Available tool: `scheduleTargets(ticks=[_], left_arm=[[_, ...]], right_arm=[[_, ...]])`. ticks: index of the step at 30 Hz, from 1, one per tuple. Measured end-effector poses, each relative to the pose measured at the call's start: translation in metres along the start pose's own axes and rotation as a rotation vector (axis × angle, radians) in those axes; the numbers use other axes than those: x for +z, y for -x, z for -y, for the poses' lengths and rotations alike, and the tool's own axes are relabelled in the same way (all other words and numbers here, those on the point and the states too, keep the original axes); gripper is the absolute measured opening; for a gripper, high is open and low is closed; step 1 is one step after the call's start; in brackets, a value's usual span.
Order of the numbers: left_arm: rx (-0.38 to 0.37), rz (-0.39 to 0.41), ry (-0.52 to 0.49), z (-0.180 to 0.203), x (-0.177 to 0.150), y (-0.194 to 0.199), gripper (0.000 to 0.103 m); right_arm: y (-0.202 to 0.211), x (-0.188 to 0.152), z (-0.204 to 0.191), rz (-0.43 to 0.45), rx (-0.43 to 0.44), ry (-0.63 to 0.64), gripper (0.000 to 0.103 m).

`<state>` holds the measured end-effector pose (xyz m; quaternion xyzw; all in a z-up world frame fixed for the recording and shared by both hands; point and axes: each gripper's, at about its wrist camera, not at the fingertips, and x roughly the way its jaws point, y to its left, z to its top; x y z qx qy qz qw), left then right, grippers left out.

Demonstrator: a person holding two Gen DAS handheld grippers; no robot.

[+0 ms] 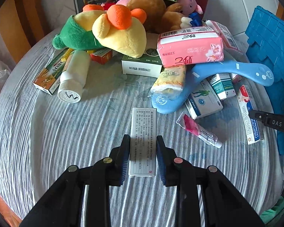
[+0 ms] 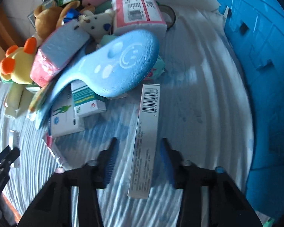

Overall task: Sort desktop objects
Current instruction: 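Carry the leaflet and the white box in both tools over the blue crate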

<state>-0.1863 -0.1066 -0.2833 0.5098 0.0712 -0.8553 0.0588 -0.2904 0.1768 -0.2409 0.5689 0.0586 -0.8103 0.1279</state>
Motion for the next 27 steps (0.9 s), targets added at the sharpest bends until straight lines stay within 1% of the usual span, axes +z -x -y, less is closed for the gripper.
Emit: scheduleTargets(ticks=[2, 3, 5, 6, 7, 8, 9, 11, 13, 14, 15, 16, 17, 18, 21, 24, 27], left_arm=[[0.000, 0.017, -0.002, 0.001, 0.001, 0.010, 0.027], [-0.001, 0.032, -0.003, 0.002, 0.002, 0.017, 0.027], [-0.011, 0.069, -0.005, 0.006, 0.005, 0.034, 0.027], [-0.019, 0.099, -0.011, 0.010, 0.008, 0.047, 0.027], [-0.027, 0.134, -0.022, 0.015, 0.011, 0.061, 0.027], [-0.034, 0.169, -0.035, 0.022, 0.014, 0.075, 0.027], [-0.038, 0.204, -0.050, 0.029, 0.017, 0.090, 0.027], [-0.048, 0.276, -0.082, 0.046, 0.023, 0.119, 0.027], [-0.068, 0.338, -0.115, 0.065, 0.030, 0.146, 0.027], [-0.079, 0.366, -0.129, 0.075, 0.033, 0.157, 0.027], [-0.098, 0.397, -0.149, 0.086, 0.036, 0.169, 0.027], [-0.111, 0.421, -0.168, 0.097, 0.039, 0.179, 0.027], [-0.126, 0.446, -0.192, 0.111, 0.042, 0.190, 0.027], [-0.142, 0.467, -0.213, 0.123, 0.045, 0.198, 0.027], [-0.191, 0.523, -0.276, 0.167, 0.053, 0.222, 0.027], [-0.247, 0.564, -0.328, 0.215, 0.059, 0.243, 0.027], [-0.292, 0.588, -0.371, 0.264, 0.064, 0.258, 0.027]], right_arm=[[0.010, -0.006, 0.001, 0.016, 0.010, 0.020, 0.022], [0.021, -0.010, 0.001, 0.041, 0.014, 0.036, 0.022], [0.048, -0.018, 0.001, 0.092, 0.021, 0.066, 0.022], [0.066, -0.023, 0.003, 0.124, 0.045, 0.072, 0.022], [0.084, -0.032, 0.000, 0.150, 0.058, 0.077, 0.022], [0.104, -0.053, 0.005, 0.180, 0.066, 0.086, 0.022], [0.132, -0.061, -0.030, 0.224, 0.076, 0.097, 0.022], [0.165, -0.065, -0.034, 0.307, 0.086, 0.108, 0.022], [0.190, -0.062, -0.036, 0.397, 0.075, 0.110, 0.022], [0.196, -0.057, -0.046, 0.437, 0.072, 0.107, 0.022], [0.217, -0.058, -0.041, 0.488, 0.070, 0.101, 0.022], [0.226, -0.059, -0.036, 0.528, 0.068, 0.096, 0.022], [0.244, -0.061, -0.029, 0.577, 0.061, 0.092, 0.022], [0.256, -0.059, -0.030, 0.611, 0.051, 0.087, 0.022], [0.298, -0.066, -0.002, 0.728, -0.008, 0.049, 0.022], [0.324, -0.073, 0.035, 0.795, -0.081, -0.005, 0.022], [0.343, -0.079, 0.077, 0.828, -0.147, -0.063, 0.022]])
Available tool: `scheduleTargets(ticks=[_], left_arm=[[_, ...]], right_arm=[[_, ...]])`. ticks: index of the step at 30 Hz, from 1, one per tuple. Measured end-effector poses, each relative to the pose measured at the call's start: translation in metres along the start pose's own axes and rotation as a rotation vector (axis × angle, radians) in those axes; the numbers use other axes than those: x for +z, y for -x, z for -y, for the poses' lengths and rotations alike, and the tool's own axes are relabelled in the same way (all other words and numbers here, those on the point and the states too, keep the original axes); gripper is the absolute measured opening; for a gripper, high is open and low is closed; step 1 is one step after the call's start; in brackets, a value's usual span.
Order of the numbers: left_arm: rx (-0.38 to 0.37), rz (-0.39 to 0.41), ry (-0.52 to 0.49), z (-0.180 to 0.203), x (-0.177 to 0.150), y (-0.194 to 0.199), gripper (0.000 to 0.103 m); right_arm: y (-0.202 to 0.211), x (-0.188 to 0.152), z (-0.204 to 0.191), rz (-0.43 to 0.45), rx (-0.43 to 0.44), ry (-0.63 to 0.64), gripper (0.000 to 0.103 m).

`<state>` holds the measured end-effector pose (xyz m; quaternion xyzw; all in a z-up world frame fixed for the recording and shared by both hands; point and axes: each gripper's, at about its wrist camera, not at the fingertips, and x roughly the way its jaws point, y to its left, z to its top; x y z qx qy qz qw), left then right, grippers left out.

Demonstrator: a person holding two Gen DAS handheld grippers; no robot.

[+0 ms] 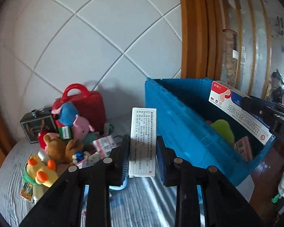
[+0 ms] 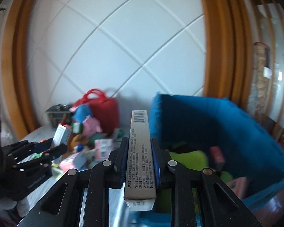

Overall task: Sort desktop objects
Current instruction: 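Carry the leaflet and the white box in both tools over the blue crate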

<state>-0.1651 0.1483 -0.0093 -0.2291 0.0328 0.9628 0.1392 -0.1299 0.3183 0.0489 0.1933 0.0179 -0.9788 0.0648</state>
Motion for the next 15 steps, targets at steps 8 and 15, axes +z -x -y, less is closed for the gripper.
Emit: scheduleTargets(ticks=[8, 15], left_arm=[[-0.106, 0.009, -0.072, 0.123, 0.045, -0.034, 0.027], [-0.175, -0.095, -0.115, 0.208, 0.053, -0.076, 0.027]], right_arm=[[0.002, 0.000, 0.121, 0.000, -0.235, 0.002, 0.022], [-0.012, -0.013, 0.192, -0.026, -0.335, -0.014, 0.022]])
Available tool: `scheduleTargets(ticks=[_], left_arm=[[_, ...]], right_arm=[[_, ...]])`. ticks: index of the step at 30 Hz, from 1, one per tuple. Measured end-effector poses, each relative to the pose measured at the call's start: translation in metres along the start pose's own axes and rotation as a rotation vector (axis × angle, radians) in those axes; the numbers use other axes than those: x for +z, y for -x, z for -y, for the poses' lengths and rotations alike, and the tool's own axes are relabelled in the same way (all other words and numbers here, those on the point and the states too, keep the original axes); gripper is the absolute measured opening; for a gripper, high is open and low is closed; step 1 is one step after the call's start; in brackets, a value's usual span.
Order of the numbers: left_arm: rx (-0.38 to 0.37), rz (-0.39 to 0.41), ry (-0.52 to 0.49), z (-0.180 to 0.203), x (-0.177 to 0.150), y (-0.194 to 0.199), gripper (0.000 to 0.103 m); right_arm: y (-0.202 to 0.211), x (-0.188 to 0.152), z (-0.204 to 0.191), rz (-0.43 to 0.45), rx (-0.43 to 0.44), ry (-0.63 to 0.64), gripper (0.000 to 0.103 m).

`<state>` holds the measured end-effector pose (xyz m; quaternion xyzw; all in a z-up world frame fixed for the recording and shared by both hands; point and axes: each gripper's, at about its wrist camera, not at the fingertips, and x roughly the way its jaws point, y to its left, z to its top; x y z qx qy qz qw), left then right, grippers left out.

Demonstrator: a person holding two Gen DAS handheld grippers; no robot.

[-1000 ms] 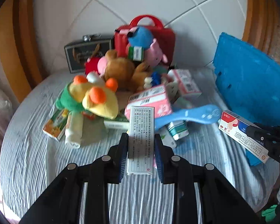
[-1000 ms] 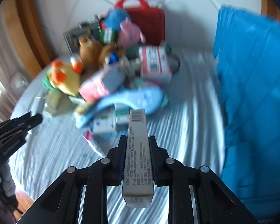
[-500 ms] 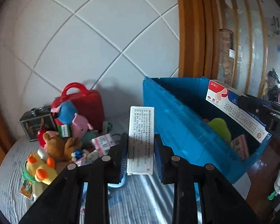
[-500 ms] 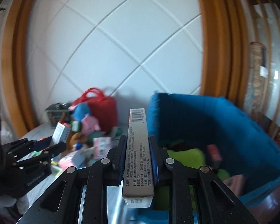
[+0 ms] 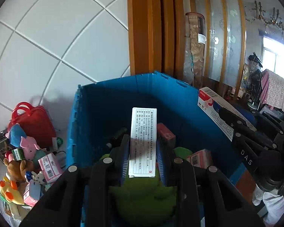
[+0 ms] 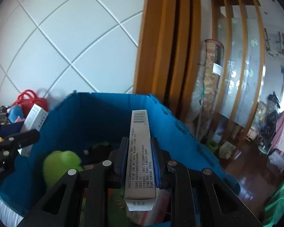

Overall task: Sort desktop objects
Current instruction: 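Carry the leaflet and the white box in both tools over the blue crate, then open both tools to drop the leaflet and box into the crate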

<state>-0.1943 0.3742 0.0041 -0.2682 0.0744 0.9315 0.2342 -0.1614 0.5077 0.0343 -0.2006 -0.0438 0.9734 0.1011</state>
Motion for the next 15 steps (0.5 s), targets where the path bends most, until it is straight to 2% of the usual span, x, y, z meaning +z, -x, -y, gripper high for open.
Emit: scheduleTargets(ticks=[6, 14, 15], left_arm=[[-0.021, -0.050, -0.041, 0.036, 0.003, -0.030, 0.027], [-0.011, -0.067, -0.064, 0.054, 0.004, -0.046, 0.027], [-0.010, -0.069, -0.060, 0.054, 0.004, -0.046, 0.031]], right_arm=[[-0.026, -0.010, 0.027, -0.049, -0.016, 0.009, 0.022], [-0.047, -0.022, 0.039, -0.081, -0.037, 0.028, 0.022], [-0.048, -0.023, 0.040, -0.084, -0.038, 0.030, 0.022]])
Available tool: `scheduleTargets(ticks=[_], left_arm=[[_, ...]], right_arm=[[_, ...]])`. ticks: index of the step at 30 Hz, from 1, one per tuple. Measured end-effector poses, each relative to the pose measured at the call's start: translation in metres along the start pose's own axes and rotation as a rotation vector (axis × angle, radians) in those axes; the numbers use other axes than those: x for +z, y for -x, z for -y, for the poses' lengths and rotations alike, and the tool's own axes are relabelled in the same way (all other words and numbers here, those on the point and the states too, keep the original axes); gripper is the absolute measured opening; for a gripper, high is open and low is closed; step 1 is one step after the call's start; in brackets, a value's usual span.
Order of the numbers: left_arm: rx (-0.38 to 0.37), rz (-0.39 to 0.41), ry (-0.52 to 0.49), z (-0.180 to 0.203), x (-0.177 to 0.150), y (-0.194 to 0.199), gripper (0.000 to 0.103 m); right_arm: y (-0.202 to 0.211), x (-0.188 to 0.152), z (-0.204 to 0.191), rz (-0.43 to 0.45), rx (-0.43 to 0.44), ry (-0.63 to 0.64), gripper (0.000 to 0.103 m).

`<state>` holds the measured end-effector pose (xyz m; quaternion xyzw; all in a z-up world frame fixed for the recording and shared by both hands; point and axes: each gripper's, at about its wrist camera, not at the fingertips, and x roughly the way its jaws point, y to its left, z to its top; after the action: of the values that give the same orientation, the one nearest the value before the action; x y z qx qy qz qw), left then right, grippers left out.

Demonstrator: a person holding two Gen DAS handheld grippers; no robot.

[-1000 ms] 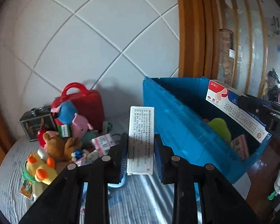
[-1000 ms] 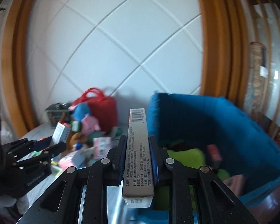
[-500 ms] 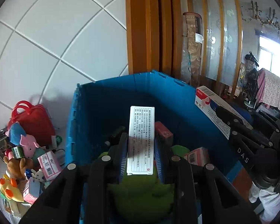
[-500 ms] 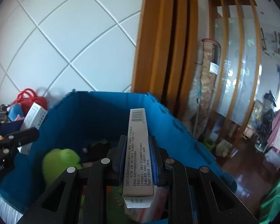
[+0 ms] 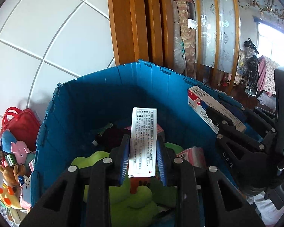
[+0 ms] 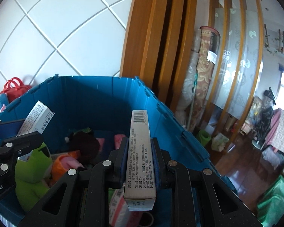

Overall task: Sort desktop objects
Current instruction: 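Open both tools to drop the leaflet and box into the crate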

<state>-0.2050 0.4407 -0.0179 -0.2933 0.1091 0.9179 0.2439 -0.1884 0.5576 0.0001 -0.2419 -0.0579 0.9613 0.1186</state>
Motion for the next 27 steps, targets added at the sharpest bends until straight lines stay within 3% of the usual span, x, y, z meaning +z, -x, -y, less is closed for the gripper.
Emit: scheduleTargets(ticks=[4, 7, 9, 12, 17, 20, 21, 27], left_arm=[[0.029, 0.026, 0.012, -0.004, -0.001, 0.004, 0.077], [0.034, 0.050, 0.017, -0.007, -0.003, 0.012, 0.079], [0.040, 0.056, 0.030, -0.013, -0.004, 0.017, 0.080], [0.063, 0.073, 0.050, -0.024, -0.009, 0.028, 0.083], [0.128, 0.111, 0.086, -0.047, -0.020, 0.054, 0.083], [0.192, 0.156, 0.113, -0.066, -0.033, 0.074, 0.096], [0.221, 0.173, 0.128, -0.075, -0.038, 0.082, 0.101], [0.336, 0.201, 0.210, -0.138, -0.074, 0.117, 0.102]], right_arm=[[-0.002, -0.001, 0.003, 0.000, -0.006, -0.004, 0.024], [0.001, -0.001, 0.004, 0.006, -0.008, -0.016, 0.044], [0.006, 0.000, 0.004, 0.023, -0.013, -0.017, 0.077], [0.020, 0.001, 0.001, 0.064, -0.031, -0.012, 0.099], [0.046, 0.004, -0.007, 0.127, -0.027, -0.027, 0.103], [0.066, 0.006, -0.017, 0.188, 0.012, -0.059, 0.103], [0.074, 0.007, -0.024, 0.212, 0.042, -0.072, 0.103], [0.104, 0.015, -0.072, 0.278, 0.223, -0.084, 0.103]])
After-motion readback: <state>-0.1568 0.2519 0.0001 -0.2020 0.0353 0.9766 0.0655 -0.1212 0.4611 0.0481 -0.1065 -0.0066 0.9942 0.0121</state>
